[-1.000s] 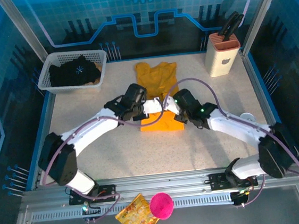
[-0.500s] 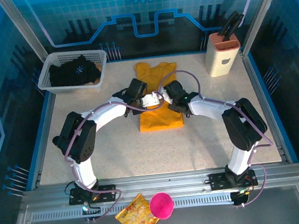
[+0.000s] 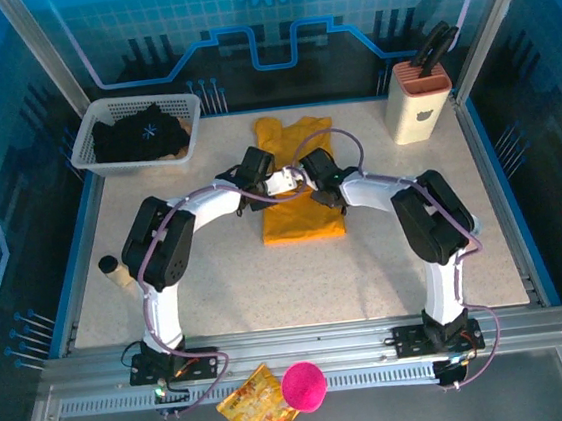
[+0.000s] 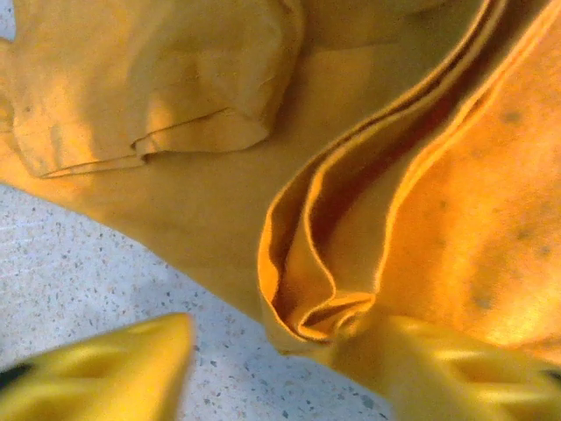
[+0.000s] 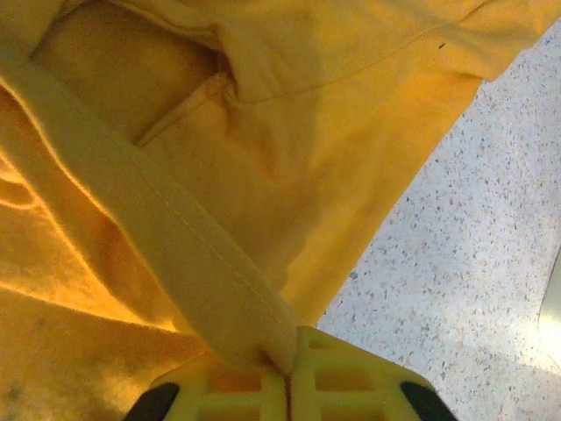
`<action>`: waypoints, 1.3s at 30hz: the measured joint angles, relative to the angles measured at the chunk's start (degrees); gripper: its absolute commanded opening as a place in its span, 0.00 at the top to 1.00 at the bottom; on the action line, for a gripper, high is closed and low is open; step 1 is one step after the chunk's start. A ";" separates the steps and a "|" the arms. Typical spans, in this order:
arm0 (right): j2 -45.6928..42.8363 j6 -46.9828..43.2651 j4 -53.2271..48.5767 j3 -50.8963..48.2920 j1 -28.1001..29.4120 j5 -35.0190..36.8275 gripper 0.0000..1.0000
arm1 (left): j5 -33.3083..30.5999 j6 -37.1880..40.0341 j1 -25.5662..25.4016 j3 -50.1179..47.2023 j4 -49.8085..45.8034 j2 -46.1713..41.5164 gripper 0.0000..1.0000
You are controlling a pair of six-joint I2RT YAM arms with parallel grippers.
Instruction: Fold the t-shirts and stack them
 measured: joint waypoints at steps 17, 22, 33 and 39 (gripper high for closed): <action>-30.34 -2.25 4.90 -8.66 -4.68 -5.88 0.16 | 3.61 -13.40 1.49 -16.44 28.76 -29.51 0.01; -40.70 -5.38 0.31 -10.14 -4.85 -15.65 0.06 | 8.41 -23.08 5.14 -22.97 34.05 -45.18 0.01; -42.40 -27.43 -19.06 -15.80 -2.01 -32.26 0.08 | 24.46 -2.73 2.91 -29.27 6.03 -53.29 0.04; -36.74 -34.56 -21.38 -17.70 -0.35 -32.54 0.12 | 21.86 8.09 -4.74 -31.80 -1.27 -42.75 0.16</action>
